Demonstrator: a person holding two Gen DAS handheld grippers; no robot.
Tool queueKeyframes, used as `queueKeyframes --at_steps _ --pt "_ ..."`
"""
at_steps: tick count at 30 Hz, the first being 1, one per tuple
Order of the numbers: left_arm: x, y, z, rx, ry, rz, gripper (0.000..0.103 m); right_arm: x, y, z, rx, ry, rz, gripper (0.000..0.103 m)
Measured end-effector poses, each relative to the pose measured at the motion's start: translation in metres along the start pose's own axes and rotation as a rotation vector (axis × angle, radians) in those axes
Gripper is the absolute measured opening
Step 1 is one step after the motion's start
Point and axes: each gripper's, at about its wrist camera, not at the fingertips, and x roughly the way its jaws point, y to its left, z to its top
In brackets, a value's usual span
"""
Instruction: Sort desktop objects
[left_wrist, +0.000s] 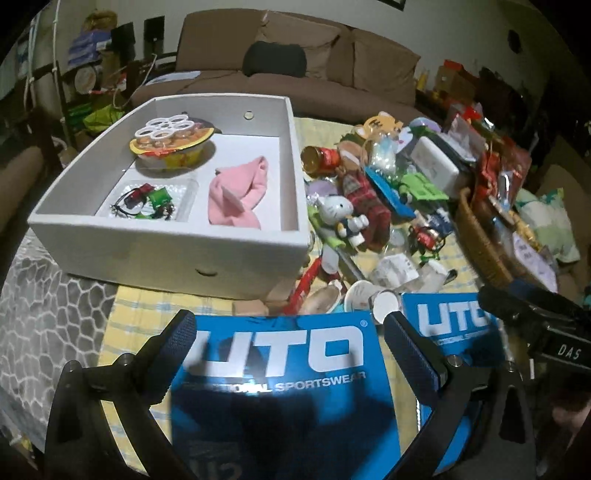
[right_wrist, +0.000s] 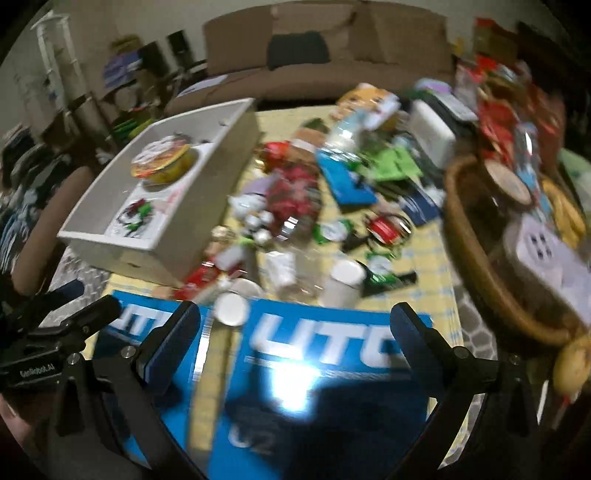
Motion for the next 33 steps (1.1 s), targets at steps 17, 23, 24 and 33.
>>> queueKeyframes --at_steps 17,23,24,33 --pt "0.052 -0.009 -0.017 0.036 0.027 0.144 0.103 0.059 -0.014 -0.032 0.025 0.011 -0.193 0.103" --pt "0.051 -0.010 -0.017 0.040 0.026 0.149 0.103 0.058 -0.014 -0.032 0.034 0.005 -0.191 0.103" --pt "0.051 -0.010 -0.017 0.041 0.025 0.149 0.103 0.058 -0.014 -0.033 0.035 0.003 -0.187 0.103" --pt "0.051 -0.010 -0.018 0.042 0.030 0.152 0.103 0.058 -0.015 -0.032 0.030 0.004 -0.185 0.103"
